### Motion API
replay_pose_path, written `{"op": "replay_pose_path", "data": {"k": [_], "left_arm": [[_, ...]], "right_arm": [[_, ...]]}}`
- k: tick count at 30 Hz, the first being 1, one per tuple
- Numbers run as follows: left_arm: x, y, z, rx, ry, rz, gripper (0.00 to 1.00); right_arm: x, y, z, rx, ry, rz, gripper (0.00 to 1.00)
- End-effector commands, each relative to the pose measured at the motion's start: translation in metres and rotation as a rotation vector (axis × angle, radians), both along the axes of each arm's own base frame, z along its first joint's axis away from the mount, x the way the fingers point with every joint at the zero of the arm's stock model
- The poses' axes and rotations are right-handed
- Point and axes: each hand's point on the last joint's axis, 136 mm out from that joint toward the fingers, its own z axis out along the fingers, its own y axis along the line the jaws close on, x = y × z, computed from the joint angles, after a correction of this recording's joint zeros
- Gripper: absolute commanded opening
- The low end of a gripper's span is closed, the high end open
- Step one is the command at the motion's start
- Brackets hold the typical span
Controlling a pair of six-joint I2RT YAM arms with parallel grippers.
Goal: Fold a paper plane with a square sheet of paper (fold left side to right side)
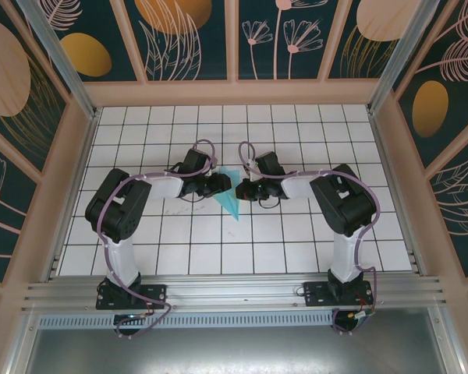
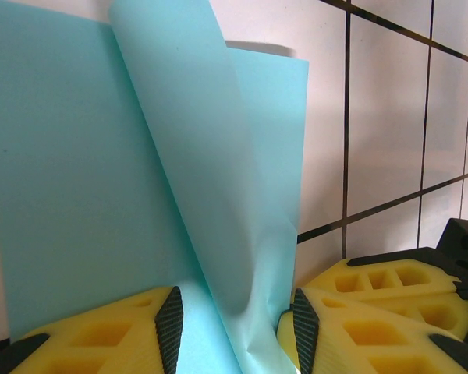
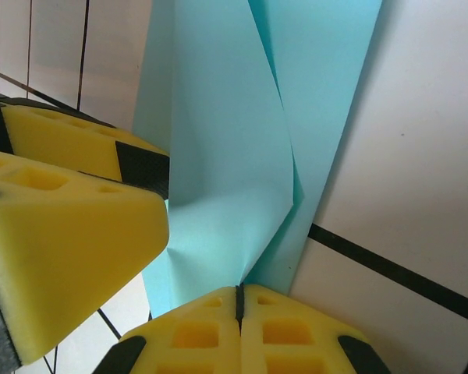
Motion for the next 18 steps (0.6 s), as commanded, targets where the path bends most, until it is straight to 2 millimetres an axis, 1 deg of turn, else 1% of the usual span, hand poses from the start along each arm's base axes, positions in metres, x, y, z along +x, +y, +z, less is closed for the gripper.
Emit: {"op": "replay_pose_path", "data": {"k": [1,18], "left_arm": [[-0.009,0.027,-0.041,0.139,0.069,0.037,0.46],[-0.011,0.028,-0.043,0.139,0.071,0.039,0.46]], "right_arm": [[0.006,0.003,0.015,0.004,-0.039,0.002,0.03],[0.013,0.001,0.026,0.017,-0.078,-0.024,0.03]]}}
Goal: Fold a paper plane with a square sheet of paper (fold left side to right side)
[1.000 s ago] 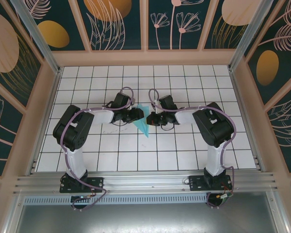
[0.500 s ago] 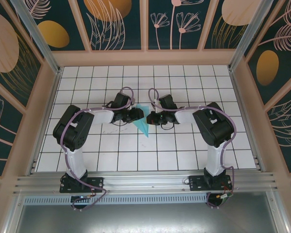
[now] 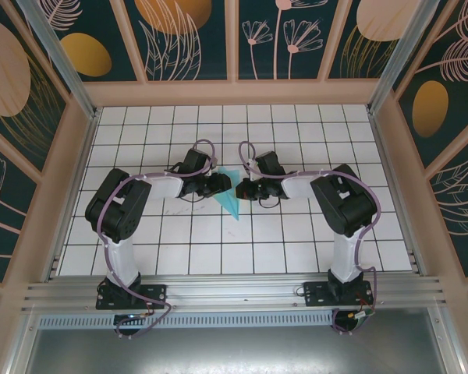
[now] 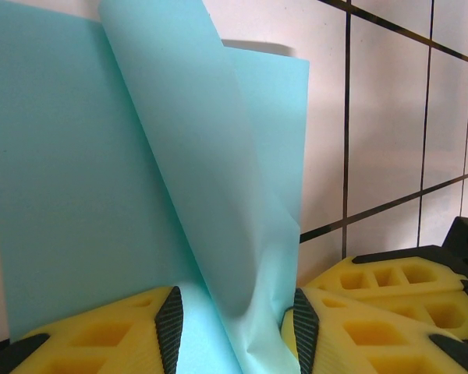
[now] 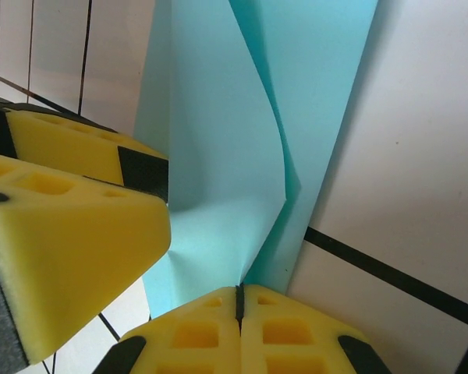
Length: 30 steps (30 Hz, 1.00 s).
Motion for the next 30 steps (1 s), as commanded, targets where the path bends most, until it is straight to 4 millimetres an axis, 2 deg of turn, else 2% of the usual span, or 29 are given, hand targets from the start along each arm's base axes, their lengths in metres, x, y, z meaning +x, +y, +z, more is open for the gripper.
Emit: {"op": "replay_pose_path", "data": {"k": [1,4,30], "left_arm": [[-0.010,0.028,-0.042,0.138,0.071,0.040,0.46],[-0.010,0.028,-0.042,0.137,0.070,0.040,0.46],[-0.010,0.027,-0.040,0.137,0.069,0.036,0.46]], "right_arm": [[0.011,0.001,0.024,0.023,-0.067,-0.019,0.03],[0.012,0.002,0.026,0.028,-0.073,-0.019,0.03],[0.009,-0.004,-0.004,-0.051,-0.003,-0.028,0.03]]}}
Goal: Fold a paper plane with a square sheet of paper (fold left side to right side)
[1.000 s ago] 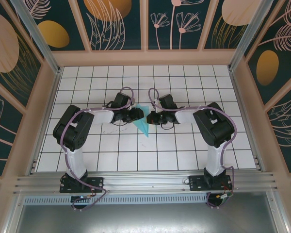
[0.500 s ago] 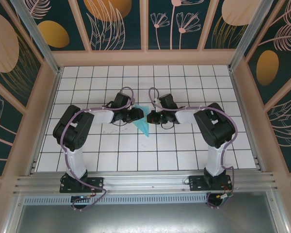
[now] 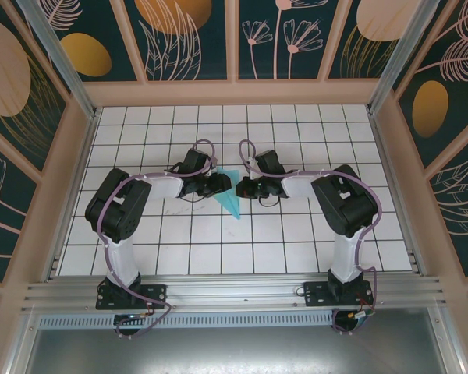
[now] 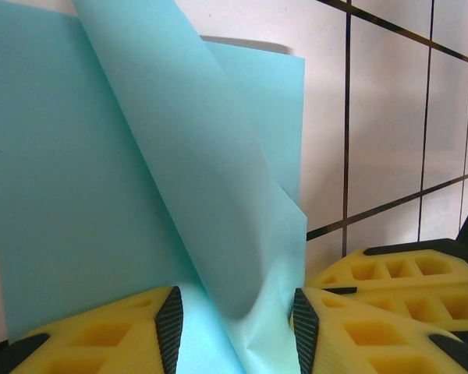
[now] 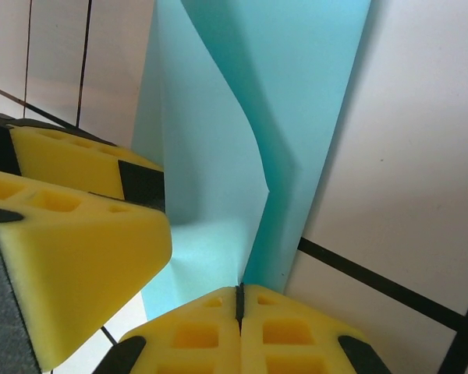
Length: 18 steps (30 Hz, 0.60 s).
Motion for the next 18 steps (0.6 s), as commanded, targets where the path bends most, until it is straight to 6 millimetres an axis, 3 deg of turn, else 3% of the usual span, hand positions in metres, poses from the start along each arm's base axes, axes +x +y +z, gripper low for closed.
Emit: {"op": "replay_pose_path", "data": {"k": [1,11,18], "left_arm": [[-0.010,0.027,-0.040,0.135,0.067,0.035,0.46],[-0.006,0.024,-0.025,0.112,0.041,0.034,0.48],[0.006,0.021,0.018,0.084,-0.045,0.041,0.51]], "right_arm": [[0.003,-0.004,-0.008,-0.039,0.009,-0.009,0.03],[-0.011,-0.009,-0.032,-0.105,0.065,0.009,0.03],[-0.016,-0.013,-0.039,-0.136,0.081,0.014,0.03]]}}
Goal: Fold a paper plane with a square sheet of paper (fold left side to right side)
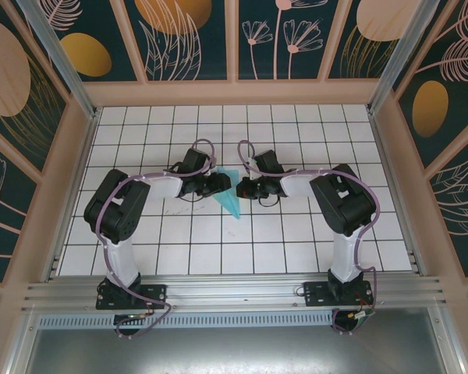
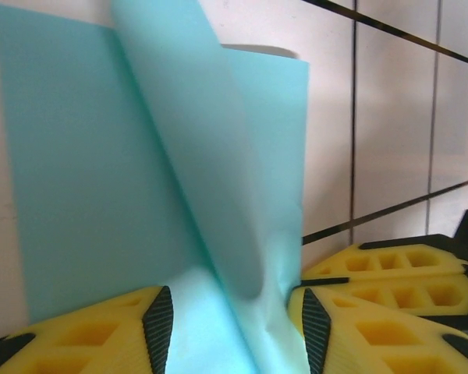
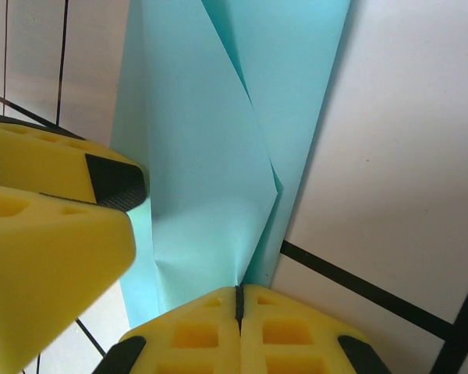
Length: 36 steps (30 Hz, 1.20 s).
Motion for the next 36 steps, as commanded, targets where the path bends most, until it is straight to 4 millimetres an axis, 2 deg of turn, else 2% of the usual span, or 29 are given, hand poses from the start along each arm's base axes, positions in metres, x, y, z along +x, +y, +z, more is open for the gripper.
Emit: {"op": "replay_pose_path", "data": {"k": [1,5,11,17,24,36], "left_arm": [[0.007,0.014,0.021,0.048,-0.048,0.028,0.51],[0.009,0.011,0.036,0.021,-0.067,0.020,0.46],[0.006,-0.016,0.035,-0.094,-0.044,-0.059,0.31],[0.010,-0.031,0.032,-0.123,-0.035,-0.089,0.27],[0.009,-0.032,0.011,-0.096,0.006,-0.091,0.27],[-0.004,-0.008,-0.028,0.037,0.066,-0.059,0.27]], "right_arm": [[-0.016,-0.012,-0.032,-0.105,0.072,0.007,0.03],[-0.016,-0.009,-0.030,-0.103,0.068,0.013,0.03],[-0.017,-0.008,-0.032,-0.109,0.072,0.023,0.03],[-0.018,-0.008,-0.033,-0.117,0.078,0.025,0.03],[-0.018,-0.007,-0.034,-0.123,0.080,0.032,0.03],[-0.017,-0.009,-0.035,-0.140,0.076,0.034,0.03]]}}
